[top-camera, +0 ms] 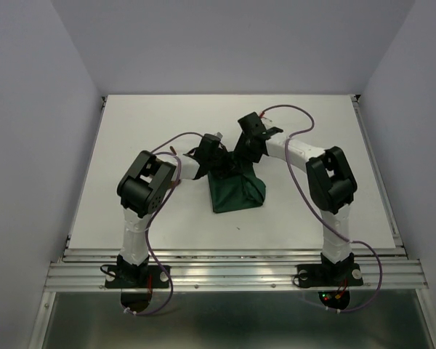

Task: Fold the napkin into a case and place the utensils inside
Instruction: Fold the lower triangle-folded napkin at the center of the board.

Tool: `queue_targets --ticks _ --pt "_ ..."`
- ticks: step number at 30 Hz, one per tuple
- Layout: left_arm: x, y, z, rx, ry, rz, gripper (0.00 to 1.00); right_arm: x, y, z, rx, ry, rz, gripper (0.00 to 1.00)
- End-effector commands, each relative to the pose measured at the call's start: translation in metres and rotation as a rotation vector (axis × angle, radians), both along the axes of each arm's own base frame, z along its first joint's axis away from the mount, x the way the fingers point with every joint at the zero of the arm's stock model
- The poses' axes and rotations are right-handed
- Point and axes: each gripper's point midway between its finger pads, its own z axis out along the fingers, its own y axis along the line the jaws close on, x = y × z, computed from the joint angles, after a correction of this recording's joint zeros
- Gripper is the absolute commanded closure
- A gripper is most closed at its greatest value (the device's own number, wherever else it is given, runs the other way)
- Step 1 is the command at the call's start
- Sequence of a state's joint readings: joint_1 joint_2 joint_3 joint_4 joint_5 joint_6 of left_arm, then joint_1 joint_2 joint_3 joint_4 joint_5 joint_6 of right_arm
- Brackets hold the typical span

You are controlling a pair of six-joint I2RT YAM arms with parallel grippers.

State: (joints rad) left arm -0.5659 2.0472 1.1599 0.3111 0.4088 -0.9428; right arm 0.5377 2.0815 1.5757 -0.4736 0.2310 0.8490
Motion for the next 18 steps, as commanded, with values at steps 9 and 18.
queue_targets --ticks 9,18 --pt "0.010 -0.009 0.010 -0.023 -0.060 -0.033 1.00 -0.036 -0.039 0.048 0.055 -0.115 0.140 0.25" --pt "0.011 -0.010 0.012 -0.018 -0.059 -0.047 1.00 -0.080 -0.068 0.036 0.194 -0.214 0.396 0.22"
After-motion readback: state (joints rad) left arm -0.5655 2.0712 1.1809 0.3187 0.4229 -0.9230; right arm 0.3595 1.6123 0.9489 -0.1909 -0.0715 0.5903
